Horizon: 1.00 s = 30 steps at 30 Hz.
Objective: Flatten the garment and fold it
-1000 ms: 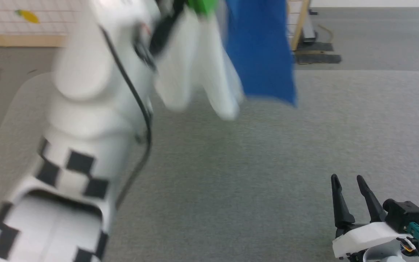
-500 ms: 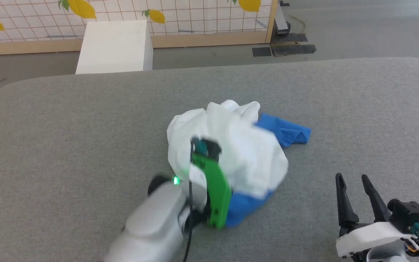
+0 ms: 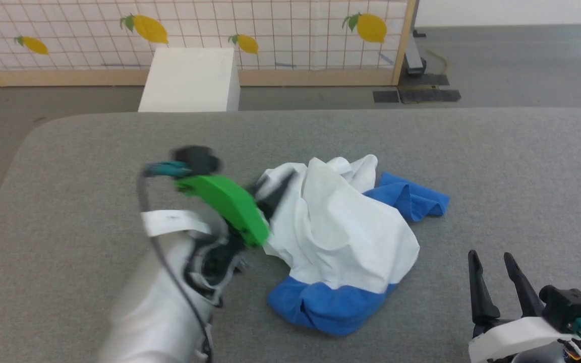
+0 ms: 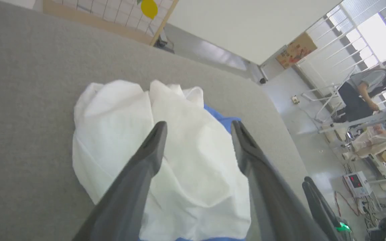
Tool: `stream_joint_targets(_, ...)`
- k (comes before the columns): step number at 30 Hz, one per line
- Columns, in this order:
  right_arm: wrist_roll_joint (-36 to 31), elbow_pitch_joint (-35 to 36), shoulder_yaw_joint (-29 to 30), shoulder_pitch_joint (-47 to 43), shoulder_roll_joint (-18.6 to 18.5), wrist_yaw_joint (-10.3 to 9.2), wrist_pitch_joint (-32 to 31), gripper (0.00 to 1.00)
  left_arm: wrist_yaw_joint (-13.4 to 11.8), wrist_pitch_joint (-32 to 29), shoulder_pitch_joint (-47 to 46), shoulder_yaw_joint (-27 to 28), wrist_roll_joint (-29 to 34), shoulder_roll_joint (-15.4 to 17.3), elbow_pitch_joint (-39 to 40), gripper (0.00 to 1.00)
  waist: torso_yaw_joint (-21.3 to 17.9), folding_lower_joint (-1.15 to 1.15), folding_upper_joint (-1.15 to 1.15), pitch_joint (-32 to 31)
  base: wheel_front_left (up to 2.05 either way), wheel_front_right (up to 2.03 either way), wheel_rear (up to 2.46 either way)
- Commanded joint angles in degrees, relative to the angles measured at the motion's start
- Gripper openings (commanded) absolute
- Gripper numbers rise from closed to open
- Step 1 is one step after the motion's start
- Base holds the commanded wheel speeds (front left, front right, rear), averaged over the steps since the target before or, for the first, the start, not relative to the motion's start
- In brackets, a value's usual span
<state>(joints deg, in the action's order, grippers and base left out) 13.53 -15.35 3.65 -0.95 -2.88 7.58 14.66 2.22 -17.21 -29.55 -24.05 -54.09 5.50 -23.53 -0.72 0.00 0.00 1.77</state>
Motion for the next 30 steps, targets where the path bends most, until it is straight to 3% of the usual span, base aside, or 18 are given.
stream_joint_targets(1, 0.0, 0.1, 0.1, -0.5, 0.0, -0.09, 0.3, 1.00, -0.5, 3.1, 1.1, 2.0, 0.2, 1.6, 1.6, 1.00, 1.3, 0.00, 0.00, -1.4, 0.00, 0.00, 0.00)
stream_joint_targets(5, 0.1, 0.0, -0.1, -0.5, 0.0, -0.09, 0.3, 1.00, -1.9, 16.0, 4.6, 6.9, 5.0, 5.7, 6.8, 1.00, 1.8, 0.00, 0.00, -2.2, 0.00, 0.00, 0.00)
stream_joint_targets(8, 0.2, -0.1, -0.2, -0.5, 0.0, -0.09, 0.3, 1.00, -4.9, 27.1, 9.4, 8.8, 12.1, 9.0, 9.2, 1.00, 1.9, 0.00, 0.00, -2.6, 0.00, 0.00, 0.00)
stream_joint_targets(13, 0.3, -0.2, -0.5, -0.5, 0.0, -0.09, 0.2, 1.00, -9.9, 31.9, 18.3, 9.5, 21.1, 10.7, 12.6, 1.00, 1.9, 0.00, 0.00, -2.6, 0.00, 0.00, 0.00)
stream_joint_targets(16, 0.3, -0.3, -0.6, -0.2, 0.0, -0.09, -0.5, 1.00, -11.8, 32.2, 23.3, 11.0, 26.9, 9.5, 17.1, 1.00, 1.7, 0.00, 0.00, -2.1, 0.00, 0.00, 0.00)
stream_joint_targets(20, 1.5, -0.6, -1.1, 0.8, 0.0, -0.09, -3.5, 1.00, -11.9, 32.2, 28.3, 13.2, 31.9, 6.2, 22.0, 1.00, 1.5, 0.00, 0.00, -1.3, 0.00, 0.00, 0.00)
stream_joint_targets(24, 1.9, -1.2, -2.1, 5.1, 0.0, -0.09, -11.4, 1.00, -11.0, 32.2, 31.4, 15.7, 35.1, 2.6, 24.2, 1.00, 1.4, 0.00, 0.00, 0.0, 0.00, 0.00, 0.00)
stream_joint_targets(30, -1.1, -3.2, -2.4, 17.4, 0.0, -0.09, -26.8, 1.00, -9.0, 32.2, 31.2, 17.6, 38.5, -0.3, 25.4, 1.00, 2.7, 0.00, 0.00, 2.6, 0.00, 0.00, 0.00)
